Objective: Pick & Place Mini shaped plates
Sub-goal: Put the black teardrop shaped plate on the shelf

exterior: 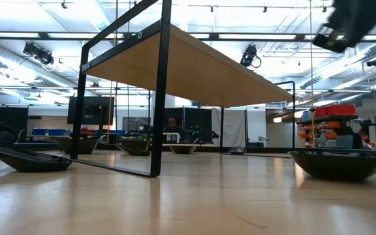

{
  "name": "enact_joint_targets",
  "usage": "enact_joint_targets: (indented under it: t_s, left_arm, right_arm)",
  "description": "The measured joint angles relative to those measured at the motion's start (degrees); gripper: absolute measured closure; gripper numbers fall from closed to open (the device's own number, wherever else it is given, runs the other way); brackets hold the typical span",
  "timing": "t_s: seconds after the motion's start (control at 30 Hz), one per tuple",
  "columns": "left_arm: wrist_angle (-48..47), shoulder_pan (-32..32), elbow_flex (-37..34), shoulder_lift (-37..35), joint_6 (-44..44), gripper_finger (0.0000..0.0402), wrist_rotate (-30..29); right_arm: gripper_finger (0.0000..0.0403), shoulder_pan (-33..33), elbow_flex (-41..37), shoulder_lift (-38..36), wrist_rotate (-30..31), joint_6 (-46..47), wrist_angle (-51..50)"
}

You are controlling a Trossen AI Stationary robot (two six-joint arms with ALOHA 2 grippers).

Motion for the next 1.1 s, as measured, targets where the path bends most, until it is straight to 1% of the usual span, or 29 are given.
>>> enact_joint_targets:
  t_s: [0.17, 0.33, 0.4, 0.5, 0.7, 0.87, 0.97, 1.1]
  left_arm:
    - [0.00, 0.01, 0.00, 0.00, 0.00, 0.0376, -0.01]
    - [0.00, 0.00, 0.00, 0.00, 0.00, 0.0376, -0.02]
    - [0.00, 0.00, 0.00, 0.00, 0.00, 0.0376, -0.02]
    - [0.00, -0.01, 0.00, 0.00, 0.00, 0.0376, 0.00]
    - [-0.01, 0.00, 0.00, 0.00, 0.00, 0.0376, -0.02]
    - [0.00, -0.01, 0.00, 0.00, 0.00, 0.0376, 0.00]
    - [0.00, 0.00, 0.00, 0.00, 0.00, 0.0376, -0.01]
    - [0.00, -0.01, 0.00, 0.00, 0.00, 0.0376, 0.00]
  right_arm:
    - [0.0401, 4.23, -3.16, -1.37, -2.07, 6.51, -3.71]
    - [0.0380, 6.99, -6.58, -1.37, -2.83, 12.79, -4.82]
    - [0.0368, 8.26, -8.13, -1.24, -3.22, 14.55, -4.78]
    - [0.0345, 10.18, -10.81, -1.16, -3.65, 14.84, -4.39]
    - [0.0286, 14.00, -14.41, -0.52, -4.62, 15.41, -2.78]
    - [0.0239, 16.40, -17.72, -0.52, -4.63, 21.45, 1.56]
    - [0.0221, 17.44, -20.07, -0.52, -4.65, 25.85, 2.90]
    - [0.0211, 17.85, -22.07, -0.52, -4.66, 27.92, 3.29]
